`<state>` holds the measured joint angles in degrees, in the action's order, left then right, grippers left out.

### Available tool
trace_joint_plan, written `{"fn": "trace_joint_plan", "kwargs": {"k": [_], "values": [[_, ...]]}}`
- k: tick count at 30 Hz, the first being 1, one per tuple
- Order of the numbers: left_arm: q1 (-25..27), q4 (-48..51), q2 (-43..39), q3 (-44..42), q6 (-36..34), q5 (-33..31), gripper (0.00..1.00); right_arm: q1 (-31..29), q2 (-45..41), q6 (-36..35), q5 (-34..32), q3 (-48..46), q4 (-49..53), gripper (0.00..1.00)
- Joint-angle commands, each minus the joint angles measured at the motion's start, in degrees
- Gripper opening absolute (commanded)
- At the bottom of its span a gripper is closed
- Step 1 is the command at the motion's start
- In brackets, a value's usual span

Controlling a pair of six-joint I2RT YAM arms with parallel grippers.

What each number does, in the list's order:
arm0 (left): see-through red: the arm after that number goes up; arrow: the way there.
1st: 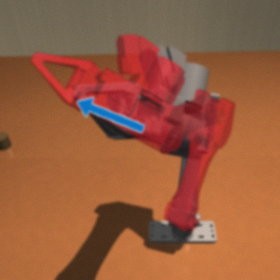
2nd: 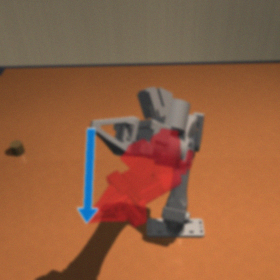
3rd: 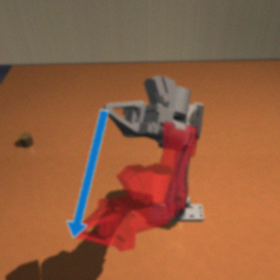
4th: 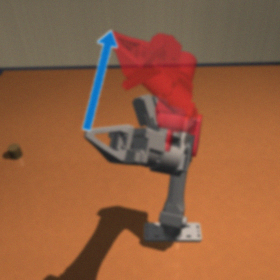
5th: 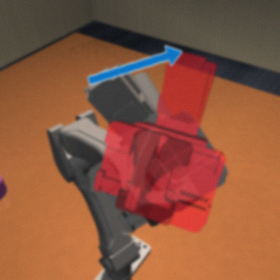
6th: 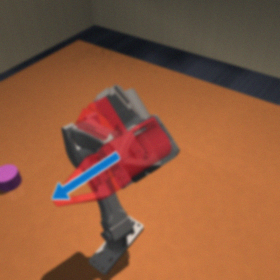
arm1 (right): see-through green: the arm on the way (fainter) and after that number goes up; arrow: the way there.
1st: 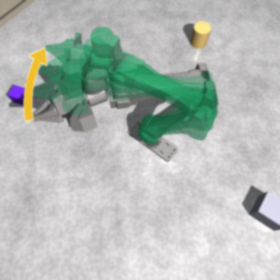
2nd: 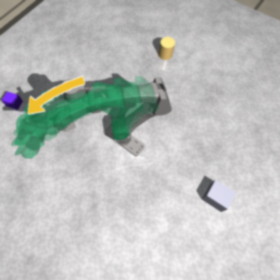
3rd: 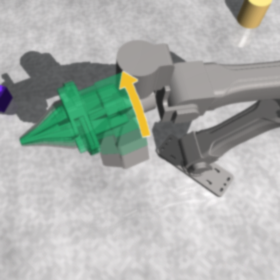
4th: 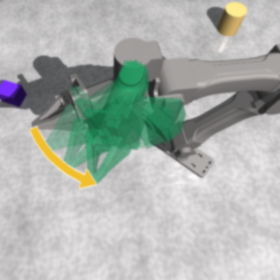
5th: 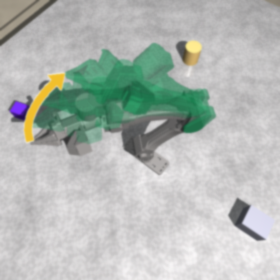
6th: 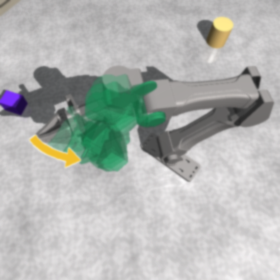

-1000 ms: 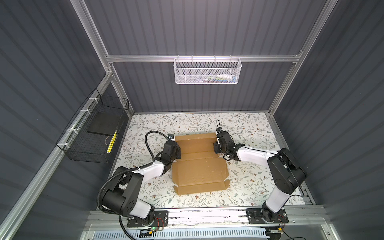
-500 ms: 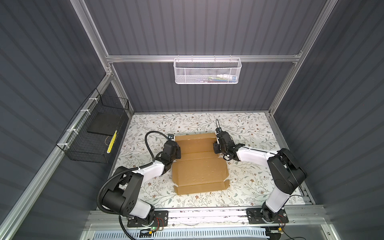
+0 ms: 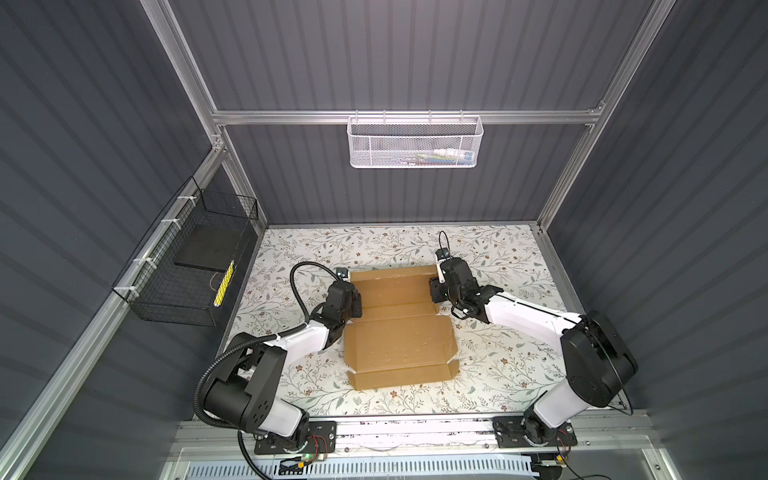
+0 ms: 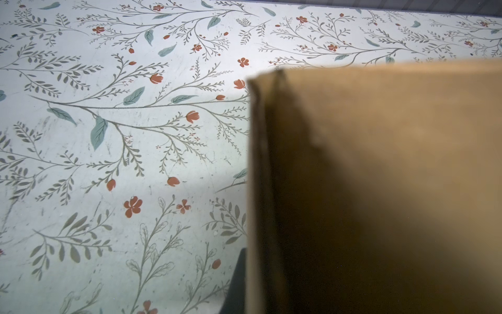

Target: Fold the paper box

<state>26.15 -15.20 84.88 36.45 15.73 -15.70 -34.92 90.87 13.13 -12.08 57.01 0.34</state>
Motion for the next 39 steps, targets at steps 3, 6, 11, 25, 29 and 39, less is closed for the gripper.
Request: {"fn": "trace_joint_plan", "kwargs": {"k": [3,6,11,25,29,39], "values": [[0.0,3.4,0.4,2.5,0.8,-1.7,0.0,-0.3,-5.0,2.8,-0.9,-2.0,1.3,0.44],[0.0,5.2,0.5,3.4,1.1,-1.7,0.0,-0.3,-6.6,4.4,-0.3,-3.4,1.8,0.44],[0.0,9.2,1.2,5.5,1.7,-2.0,0.0,-0.4,-5.8,7.0,0.0,-3.7,4.1,0.4],[0.0,18.8,3.1,9.9,3.8,-0.8,0.0,-0.4,2.6,8.8,-1.0,2.7,4.0,0.3],[0.0,21.5,4.0,11.7,4.0,0.6,0.0,-0.3,5.5,8.6,-1.6,5.9,5.9,0.28],[0.0,26.8,6.8,15.4,4.9,3.0,0.0,-0.2,10.3,8.9,-5.2,10.8,10.4,0.21]]}}
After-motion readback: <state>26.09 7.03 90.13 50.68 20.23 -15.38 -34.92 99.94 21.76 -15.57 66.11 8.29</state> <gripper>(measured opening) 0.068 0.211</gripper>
